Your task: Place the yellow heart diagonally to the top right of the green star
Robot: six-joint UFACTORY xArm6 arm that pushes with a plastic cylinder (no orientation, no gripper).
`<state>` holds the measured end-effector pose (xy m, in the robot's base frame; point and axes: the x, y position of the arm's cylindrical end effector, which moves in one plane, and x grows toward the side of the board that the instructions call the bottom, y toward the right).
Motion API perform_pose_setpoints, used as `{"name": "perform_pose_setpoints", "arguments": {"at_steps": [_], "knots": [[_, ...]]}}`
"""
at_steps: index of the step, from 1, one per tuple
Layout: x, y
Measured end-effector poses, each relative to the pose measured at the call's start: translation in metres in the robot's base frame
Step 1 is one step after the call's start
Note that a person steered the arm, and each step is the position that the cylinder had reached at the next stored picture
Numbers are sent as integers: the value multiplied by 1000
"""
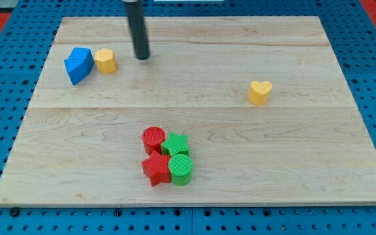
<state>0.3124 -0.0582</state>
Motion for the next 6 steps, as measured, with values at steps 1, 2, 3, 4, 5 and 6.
{"name": "perform_pose_setpoints", "arguments": {"at_steps": [1, 2, 3, 4, 5, 6], "knots": [[0, 102], [4, 218], [39, 300], [91, 311], [117, 272], [118, 223]]}}
